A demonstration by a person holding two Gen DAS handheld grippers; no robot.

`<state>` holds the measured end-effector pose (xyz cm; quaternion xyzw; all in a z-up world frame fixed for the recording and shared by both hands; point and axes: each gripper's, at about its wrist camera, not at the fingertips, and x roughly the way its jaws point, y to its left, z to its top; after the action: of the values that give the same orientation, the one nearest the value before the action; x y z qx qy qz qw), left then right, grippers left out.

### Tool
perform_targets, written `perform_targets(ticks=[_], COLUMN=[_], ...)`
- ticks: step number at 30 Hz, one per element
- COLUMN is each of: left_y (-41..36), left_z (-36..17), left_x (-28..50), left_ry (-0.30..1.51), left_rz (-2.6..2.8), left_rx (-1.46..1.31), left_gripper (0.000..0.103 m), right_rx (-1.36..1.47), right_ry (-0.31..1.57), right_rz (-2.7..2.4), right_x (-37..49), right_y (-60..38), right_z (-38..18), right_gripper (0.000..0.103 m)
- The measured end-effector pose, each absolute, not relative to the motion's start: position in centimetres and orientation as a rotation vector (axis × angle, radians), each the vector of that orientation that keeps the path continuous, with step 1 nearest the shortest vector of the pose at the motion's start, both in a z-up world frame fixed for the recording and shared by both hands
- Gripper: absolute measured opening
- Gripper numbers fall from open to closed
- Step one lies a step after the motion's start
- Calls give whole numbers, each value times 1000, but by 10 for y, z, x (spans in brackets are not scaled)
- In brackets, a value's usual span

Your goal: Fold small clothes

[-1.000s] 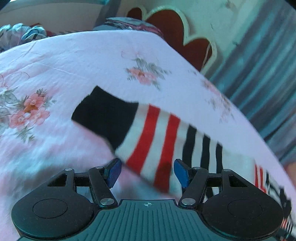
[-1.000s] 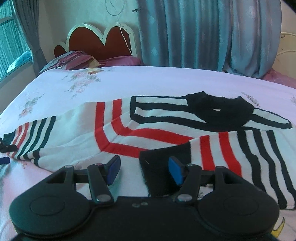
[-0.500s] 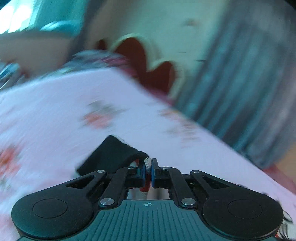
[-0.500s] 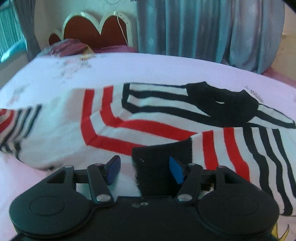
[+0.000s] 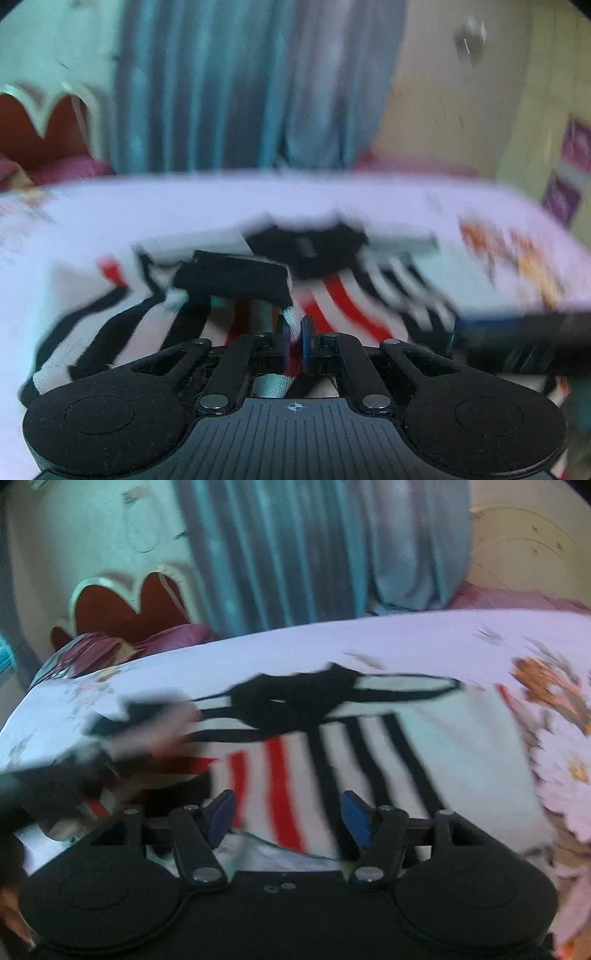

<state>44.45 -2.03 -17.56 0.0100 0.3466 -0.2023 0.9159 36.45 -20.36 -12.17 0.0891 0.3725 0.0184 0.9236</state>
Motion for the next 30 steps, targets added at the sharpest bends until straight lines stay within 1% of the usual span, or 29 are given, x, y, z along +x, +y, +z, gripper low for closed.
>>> perform_targets(ticks=[2, 3, 4, 5, 6, 7, 8, 9, 10, 15, 17, 18, 20, 21, 22, 23, 24, 26, 27, 28, 30], left_y=[-34, -35, -34, -30, -26, -17, -9, 3, 14, 69, 90, 98, 108, 109, 109, 109, 109, 108, 108, 108, 106], left_z=[-183, -183, -183, -180, -177, -171, -168, -164, -161, -162, -169, -174, -183, -187, -190, -192, -194, -196, -196, -196, -198], left_x=[433, 428, 423, 419, 416, 411, 403, 393, 386, 366, 361, 361, 364, 367, 372, 376, 380, 385, 386, 387, 390], left_ry=[749, 747, 741, 737, 735, 725, 706, 681, 664, 653, 674, 687, 695, 688, 680, 673, 665, 644, 629, 618, 610], left_rz=[-410, -401, -395, -385, -371, -344, -311, -281, -253, -91, -34, -12, 12, 22, 24, 22, 19, 20, 18, 21, 29], left_rx=[69, 93, 109, 116, 111, 99, 89, 85, 90, 128, 127, 123, 133, 141, 144, 142, 143, 141, 133, 129, 133], left_gripper=[5, 6, 9, 14, 31, 53, 61, 66, 66, 66, 66, 66, 66, 66, 66, 66, 65, 63, 52, 42, 38], right_rx=[200, 204, 210, 215, 221, 223, 225, 225, 218, 97, 36, 10, -39, -55, -61, -57, -45, -2, 41, 89, 156], right_ry=[766, 768, 766, 764, 763, 765, 765, 766, 769, 794, 812, 811, 805, 810, 818, 829, 834, 815, 796, 777, 728], right_rz=[34, 38, 50, 60, 74, 91, 105, 122, 141, 210, 212, 211, 188, 183, 181, 183, 188, 188, 184, 179, 148], right_x=[359, 359, 358, 358, 359, 361, 362, 364, 367, 387, 396, 400, 409, 414, 417, 420, 422, 420, 418, 417, 413], right_y=[-215, -218, -219, -219, -217, -213, -210, -205, -198, -151, -133, -125, -113, -108, -106, -105, -106, -111, -118, -126, -144], right_z=[-121, -121, -121, -121, -120, -120, -120, -120, -121, -130, -137, -140, -144, -146, -148, -149, -149, -143, -136, -130, -114], right_gripper=[63, 67, 72, 73, 74, 74, 74, 75, 76, 76, 76, 73, 66, 55, 35, 26, 22, 9, 6, 6, 6])
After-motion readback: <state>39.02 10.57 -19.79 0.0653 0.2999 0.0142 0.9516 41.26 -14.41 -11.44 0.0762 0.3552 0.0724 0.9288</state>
